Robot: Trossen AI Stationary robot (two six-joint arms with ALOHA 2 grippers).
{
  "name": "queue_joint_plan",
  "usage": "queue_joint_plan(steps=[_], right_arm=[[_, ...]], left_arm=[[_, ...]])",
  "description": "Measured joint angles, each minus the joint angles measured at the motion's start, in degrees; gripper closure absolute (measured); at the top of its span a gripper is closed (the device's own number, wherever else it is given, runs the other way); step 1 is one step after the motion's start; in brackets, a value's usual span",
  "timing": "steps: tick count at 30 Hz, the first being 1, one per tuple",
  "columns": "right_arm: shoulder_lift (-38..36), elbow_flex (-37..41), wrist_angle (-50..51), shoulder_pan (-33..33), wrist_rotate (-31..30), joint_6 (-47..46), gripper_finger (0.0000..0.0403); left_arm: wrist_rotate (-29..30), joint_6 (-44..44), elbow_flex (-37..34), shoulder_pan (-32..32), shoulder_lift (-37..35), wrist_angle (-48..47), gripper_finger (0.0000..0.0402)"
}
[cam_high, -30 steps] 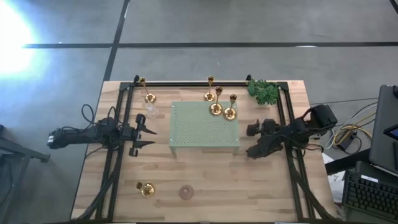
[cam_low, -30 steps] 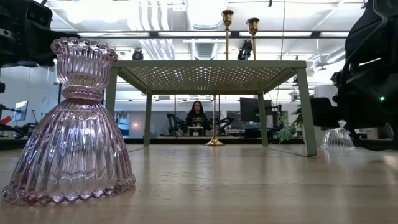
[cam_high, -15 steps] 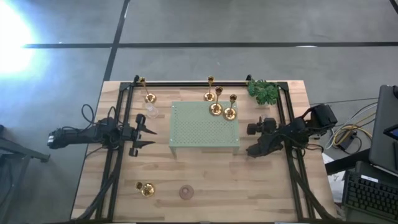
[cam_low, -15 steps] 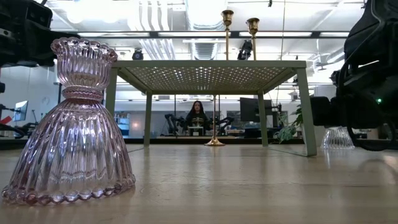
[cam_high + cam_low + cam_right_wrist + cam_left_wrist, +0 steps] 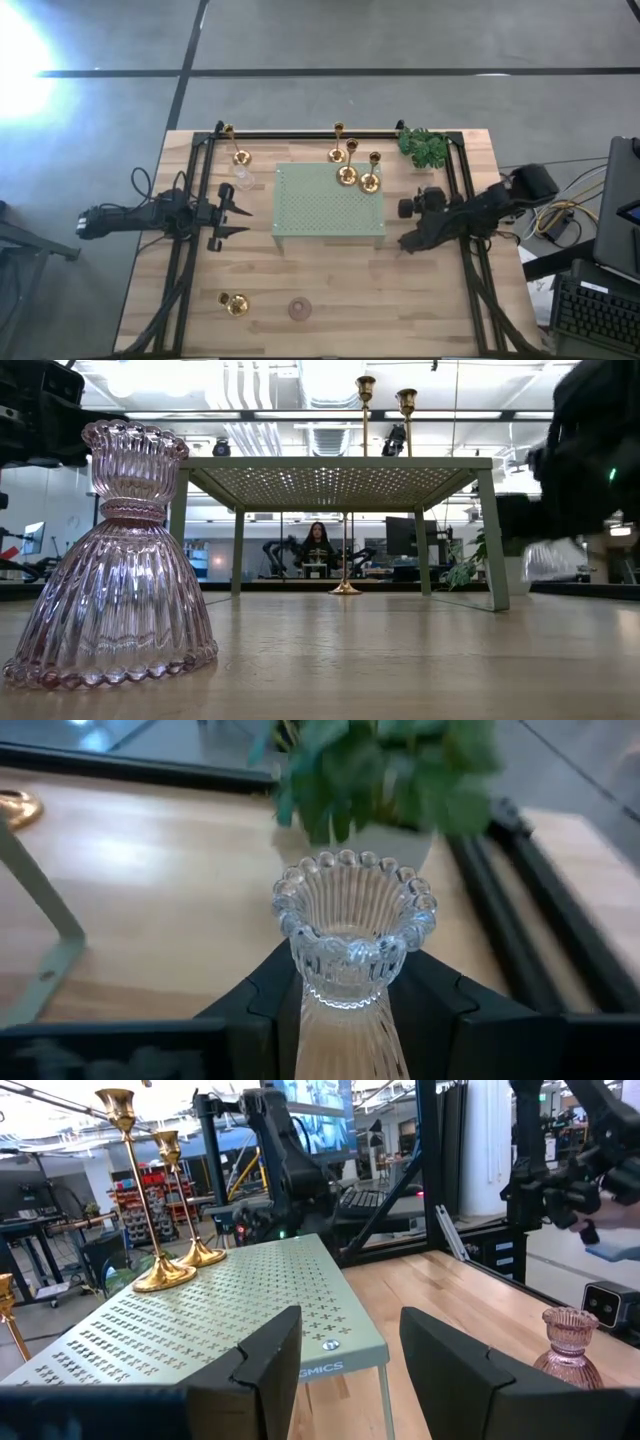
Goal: Pick & Place candle stick holders
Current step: Put the right white crystal glass candle holder on the shelf
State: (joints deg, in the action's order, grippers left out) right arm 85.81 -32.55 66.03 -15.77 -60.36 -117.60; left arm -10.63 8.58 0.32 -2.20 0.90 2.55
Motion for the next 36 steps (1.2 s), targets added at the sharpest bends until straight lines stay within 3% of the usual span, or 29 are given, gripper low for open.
queue_joint_plan(steps=[6,11,17,25,36], right_arm=[[-12.4,-7.1,12.4,-3.9,2.2,9.3,0.0291],[-23.3,-15.0,12.2,-8.1,7.7,28.5,0.0291],[-30.1,-24.3,8.3,-14.3,8.4,44.2,0.0291],[-26.5,-27.8,-11.6,-21.1,7.9,66.0,0.0291],[-13.4,-32.3,-15.6,-22.1,6.9,67.3,0.0291]], left_arm=[[0.0,0.0,0.0,0.0,0.0,0.0,0.0225],[0.0,0.0,0.0,0.0,0.0,0.0,0.0225],[0.0,0.0,0.0,0.0,0.0,0.0,0.0225],[0.0,0.0,0.0,0.0,0.0,0.0,0.0225],[0.0,0.0,0.0,0.0,0.0,0.0,0.0225]])
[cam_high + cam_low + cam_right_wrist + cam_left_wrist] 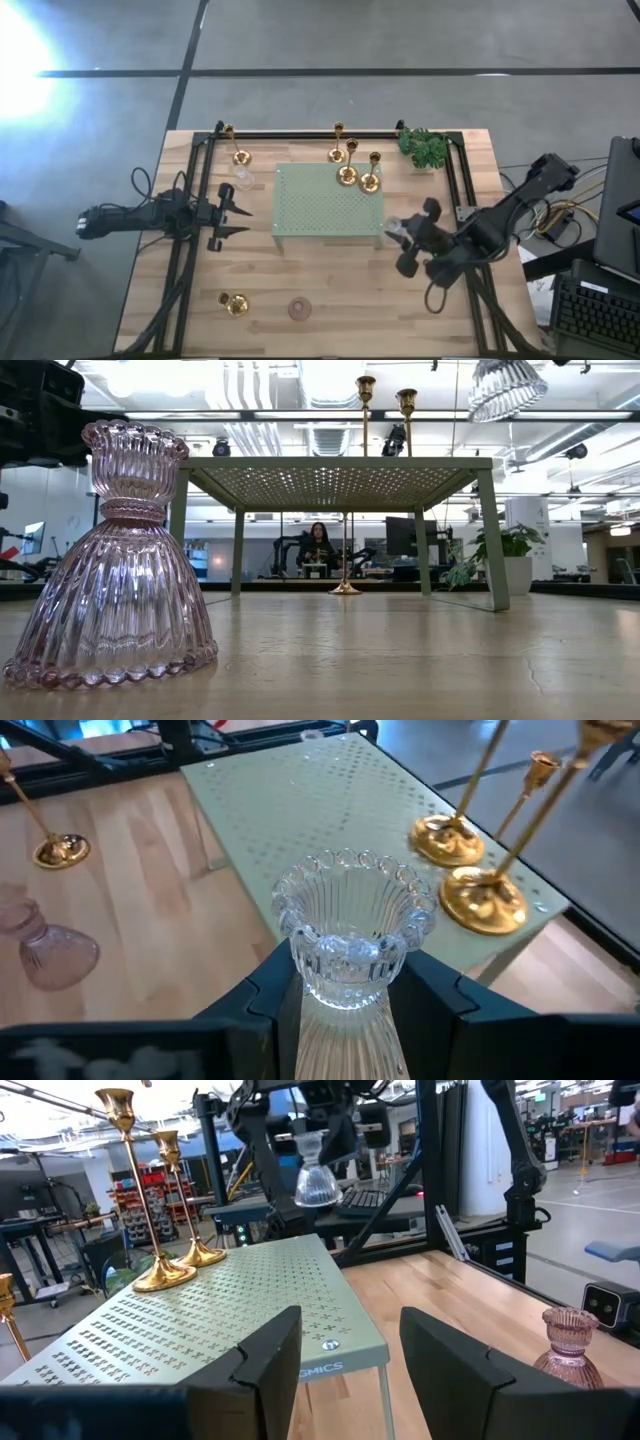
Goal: Pick & Place candle stick holders
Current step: Put the right white crystal glass candle holder on the shelf
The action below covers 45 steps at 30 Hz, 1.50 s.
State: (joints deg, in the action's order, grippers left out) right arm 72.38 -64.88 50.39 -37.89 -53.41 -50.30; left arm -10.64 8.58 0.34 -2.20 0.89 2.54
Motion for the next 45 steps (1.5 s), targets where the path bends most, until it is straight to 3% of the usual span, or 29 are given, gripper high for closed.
queue_joint_plan(steps=[7,16,22,28,35,45], right_arm=[[4.9,-5.1,-0.3,0.3,-5.4,1.5,0.0291],[4.8,-3.1,-10.9,4.5,-4.9,10.4,0.0291],[1.6,3.2,-25.4,9.0,0.9,20.8,0.0291],[-0.9,9.6,-30.6,13.6,4.1,22.7,0.0291],[-1.1,16.1,-46.2,18.0,11.6,31.2,0.0291],[-1.4,19.6,-49.6,21.6,15.9,32.4,0.0291]], left_arm=[[0.0,0.0,0.0,0.0,0.0,0.0,0.0225],[0.0,0.0,0.0,0.0,0.0,0.0,0.0225],[0.0,0.0,0.0,0.0,0.0,0.0,0.0225],[0.0,0.0,0.0,0.0,0.0,0.0,0.0225],[0.0,0.0,0.0,0.0,0.0,0.0,0.0225],[0.0,0.0,0.0,0.0,0.0,0.0,0.0225]])
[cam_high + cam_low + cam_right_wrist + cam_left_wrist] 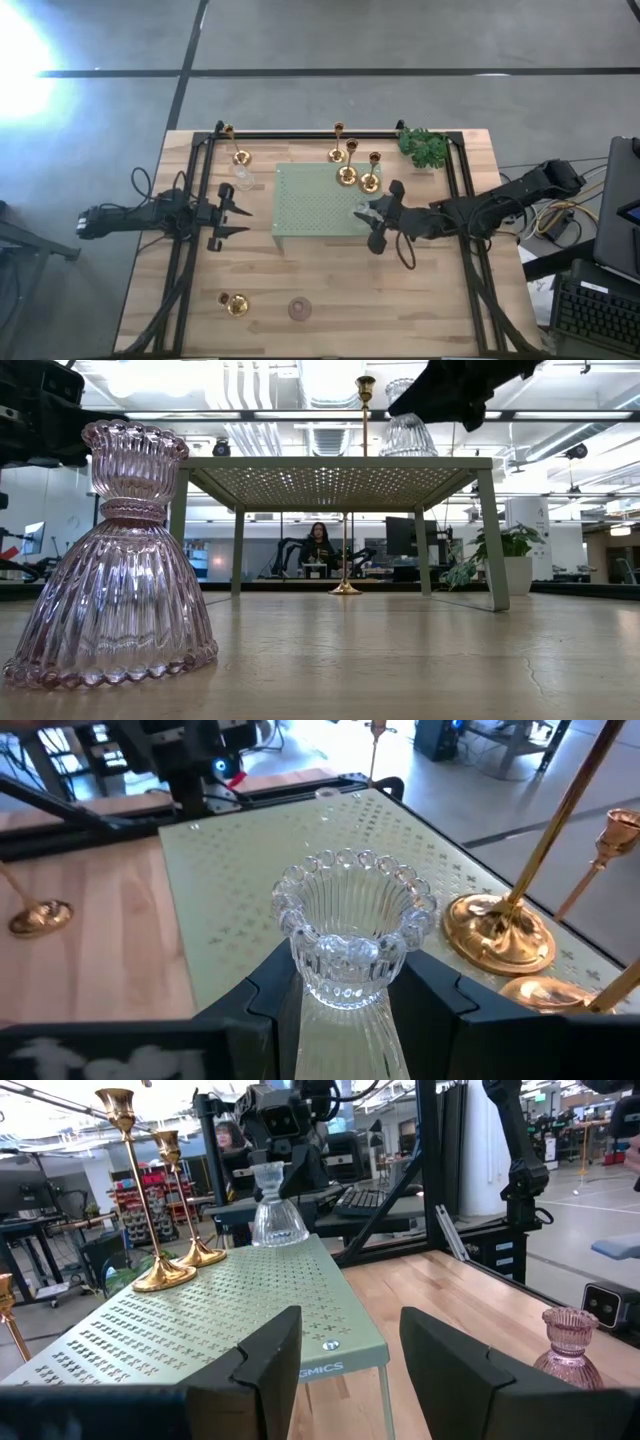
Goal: Pick & Place candle stick holders
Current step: Put the right white crystal glass candle holder on the shelf
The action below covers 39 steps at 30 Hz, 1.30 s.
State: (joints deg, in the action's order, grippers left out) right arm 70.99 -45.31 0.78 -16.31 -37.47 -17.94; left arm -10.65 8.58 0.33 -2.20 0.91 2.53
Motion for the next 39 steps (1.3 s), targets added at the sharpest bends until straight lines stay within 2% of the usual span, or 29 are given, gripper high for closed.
queue_joint_plan(steps=[13,24,39], right_arm=[[1.3,1.0,-3.5,3.0,4.8,3.4,0.0291],[1.2,4.6,-9.9,4.2,5.0,3.9,0.0291],[1.0,5.6,-10.2,5.0,4.7,0.4,0.0291]], left_arm=[[0.0,0.0,0.0,0.0,0.0,0.0,0.0225],[0.0,0.0,0.0,0.0,0.0,0.0,0.0225],[0.0,0.0,0.0,0.0,0.0,0.0,0.0225]])
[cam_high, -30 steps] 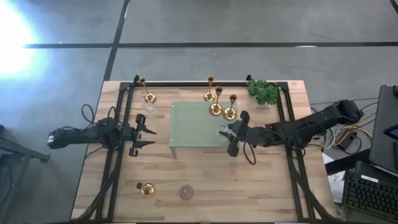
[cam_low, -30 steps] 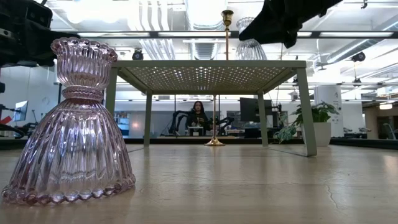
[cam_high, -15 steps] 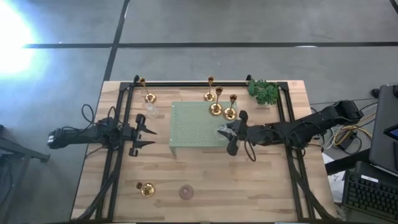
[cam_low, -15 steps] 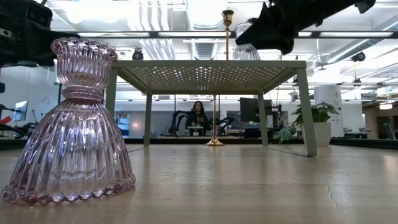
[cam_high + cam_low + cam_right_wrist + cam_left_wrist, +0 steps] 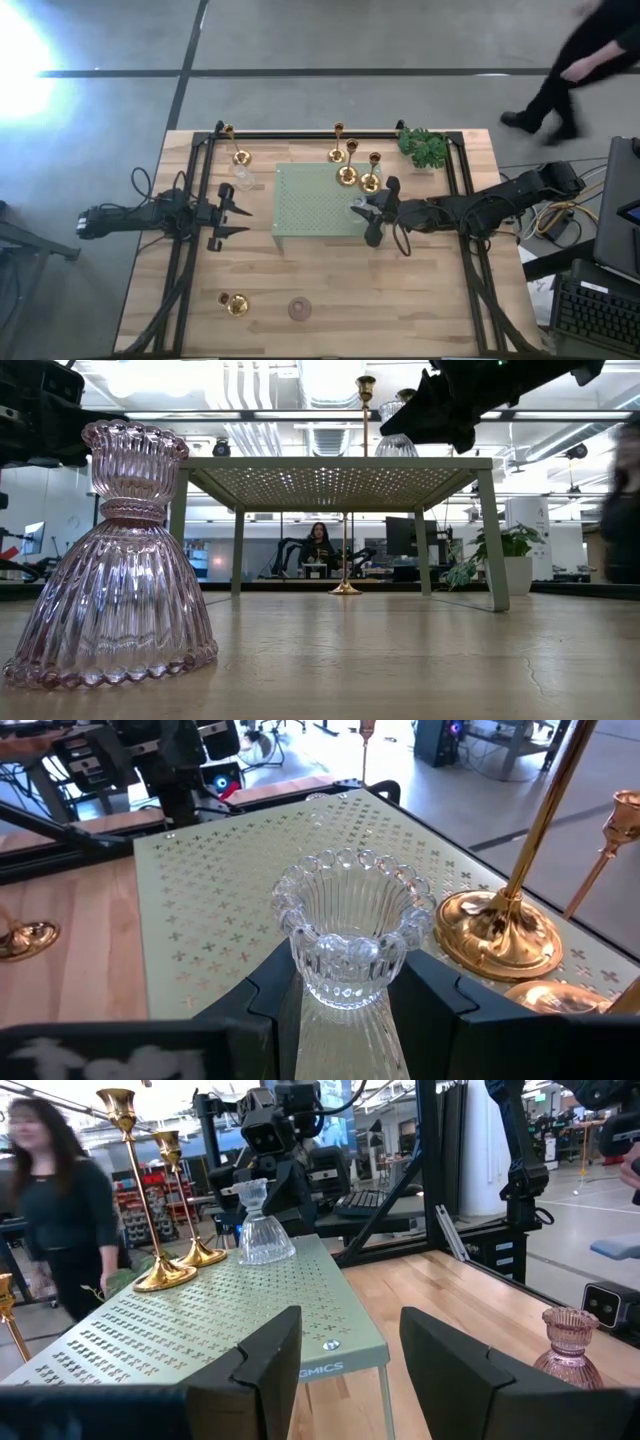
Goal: Pick & Place candle stick holders
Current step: Put the right white crystal glass candle holder on the shelf, then put the gold candle stand on the shelf
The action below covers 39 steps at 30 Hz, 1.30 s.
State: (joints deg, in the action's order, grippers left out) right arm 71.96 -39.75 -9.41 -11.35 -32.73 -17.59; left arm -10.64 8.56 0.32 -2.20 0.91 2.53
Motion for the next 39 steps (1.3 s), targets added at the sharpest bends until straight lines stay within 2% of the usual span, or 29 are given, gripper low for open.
queue_joint_plan(steps=[7,15,19,23,29,34,36,39], right_arm=[[0.0,-0.2,0.2,0.0,0.1,-0.7,0.0283],[-0.1,-2.6,1.8,0.0,0.4,-0.1,0.0164],[-0.4,-5.1,8.0,0.0,0.4,-0.4,0.0125],[-2.4,-9.4,19.2,-0.2,0.2,-1.7,0.0102],[-7.8,-17.0,40.3,-0.8,-0.3,-7.0,0.0098],[-12.5,-19.9,60.4,-3.4,-0.4,-17.6,0.0115],[-14.4,-20.1,65.4,-5.2,-0.4,-22.4,0.0124],[-17.2,-17.7,66.2,-8.4,0.4,-27.2,0.0140]], left_arm=[[0.0,0.0,0.0,0.0,0.0,0.0,0.0225],[0.0,0.0,0.0,0.0,0.0,0.0,0.0225],[0.0,0.0,0.0,0.0,0.0,0.0,0.0225],[0.0,0.0,0.0,0.0,0.0,0.0,0.0225],[0.0,0.0,0.0,0.0,0.0,0.0,0.0225],[0.0,0.0,0.0,0.0,0.0,0.0,0.0225],[0.0,0.0,0.0,0.0,0.0,0.0,0.0225],[0.0,0.0,0.0,0.0,0.0,0.0,0.0225]])
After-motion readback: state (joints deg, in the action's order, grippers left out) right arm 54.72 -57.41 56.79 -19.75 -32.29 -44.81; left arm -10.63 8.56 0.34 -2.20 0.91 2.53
